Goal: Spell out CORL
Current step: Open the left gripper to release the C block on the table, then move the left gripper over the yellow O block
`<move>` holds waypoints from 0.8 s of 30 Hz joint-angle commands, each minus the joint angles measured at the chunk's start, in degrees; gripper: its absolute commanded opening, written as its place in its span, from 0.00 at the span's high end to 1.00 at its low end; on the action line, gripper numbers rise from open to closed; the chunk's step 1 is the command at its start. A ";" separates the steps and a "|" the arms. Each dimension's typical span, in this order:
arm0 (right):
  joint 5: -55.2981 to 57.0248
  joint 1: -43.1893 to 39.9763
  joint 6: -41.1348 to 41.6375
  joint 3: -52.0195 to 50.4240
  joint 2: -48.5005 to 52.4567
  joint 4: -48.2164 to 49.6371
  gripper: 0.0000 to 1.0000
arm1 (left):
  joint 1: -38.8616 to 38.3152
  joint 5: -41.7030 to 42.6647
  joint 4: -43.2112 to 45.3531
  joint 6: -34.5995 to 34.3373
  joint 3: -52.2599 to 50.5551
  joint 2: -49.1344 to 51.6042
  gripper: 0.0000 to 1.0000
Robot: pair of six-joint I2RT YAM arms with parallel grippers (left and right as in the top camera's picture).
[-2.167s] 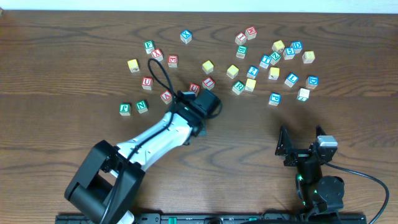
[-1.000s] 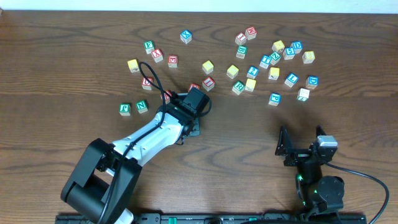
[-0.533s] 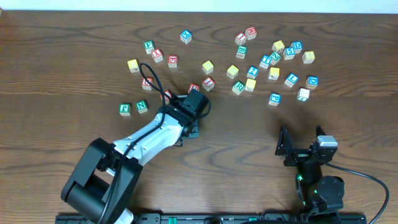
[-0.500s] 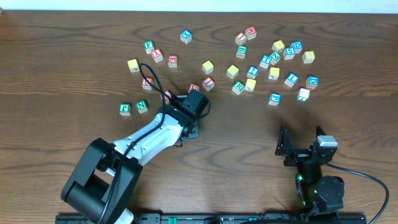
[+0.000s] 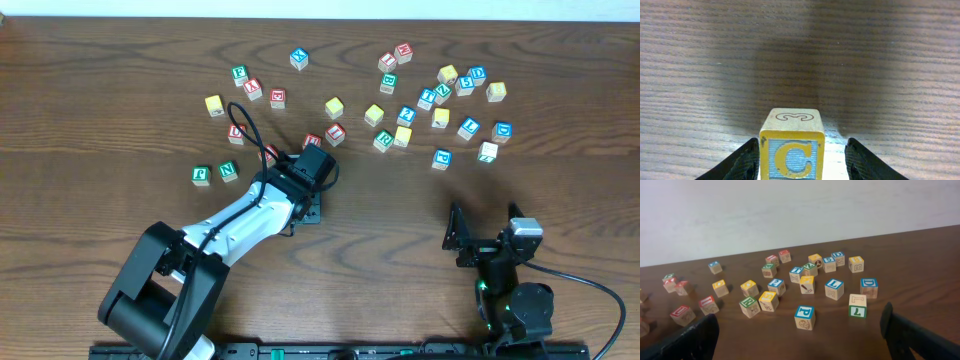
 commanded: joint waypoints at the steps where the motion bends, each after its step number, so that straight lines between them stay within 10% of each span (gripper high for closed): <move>1: 0.13 -0.42 -0.81 -0.09 -0.31 -0.22 0.01 | 0.13 2.01 -0.57 2.82 1.79 -0.50 0.46; 24: 0.13 -0.42 -0.81 -0.09 -0.31 -0.22 0.01 | 1.64 5.90 -10.54 18.40 19.34 -14.10 0.04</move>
